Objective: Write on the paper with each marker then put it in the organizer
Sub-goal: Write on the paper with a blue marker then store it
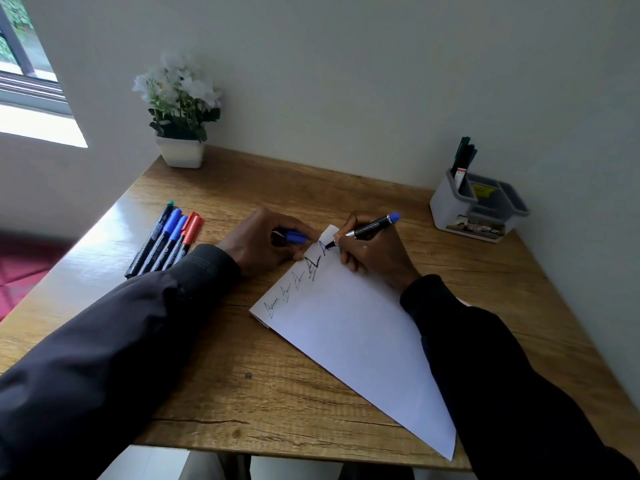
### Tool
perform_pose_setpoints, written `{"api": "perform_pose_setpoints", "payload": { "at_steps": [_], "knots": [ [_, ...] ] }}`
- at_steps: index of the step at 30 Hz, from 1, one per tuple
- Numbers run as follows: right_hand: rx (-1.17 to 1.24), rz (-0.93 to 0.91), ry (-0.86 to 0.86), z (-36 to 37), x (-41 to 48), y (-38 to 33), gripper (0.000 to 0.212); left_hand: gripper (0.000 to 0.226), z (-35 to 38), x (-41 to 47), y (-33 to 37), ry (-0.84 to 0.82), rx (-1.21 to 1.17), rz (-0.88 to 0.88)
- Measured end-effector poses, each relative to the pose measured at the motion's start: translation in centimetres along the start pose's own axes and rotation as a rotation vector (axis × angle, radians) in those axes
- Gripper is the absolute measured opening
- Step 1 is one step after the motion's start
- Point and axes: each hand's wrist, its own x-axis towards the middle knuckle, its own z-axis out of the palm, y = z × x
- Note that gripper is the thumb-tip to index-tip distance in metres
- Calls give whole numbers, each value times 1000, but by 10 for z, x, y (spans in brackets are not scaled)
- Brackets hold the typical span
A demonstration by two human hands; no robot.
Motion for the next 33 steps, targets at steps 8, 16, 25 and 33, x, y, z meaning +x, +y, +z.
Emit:
{"api": "perform_pose_setpoints", "payload": {
  "at_steps": [8,16,25,33],
  "knots": [
    [-3,32,23,0,0,-1,15,40,-1,-1,4,-17,-26,-17],
    [-26,40,39,1,2,0,13,39,0,-1,2,-2,-20,-26],
    [-15,48,84,2,3,-1,15,39,-1,0,3,-30,-25,-29],
    [-25,39,115,2,4,0,15,40,0,0,0,-24,-13,-32]
  ]
}}
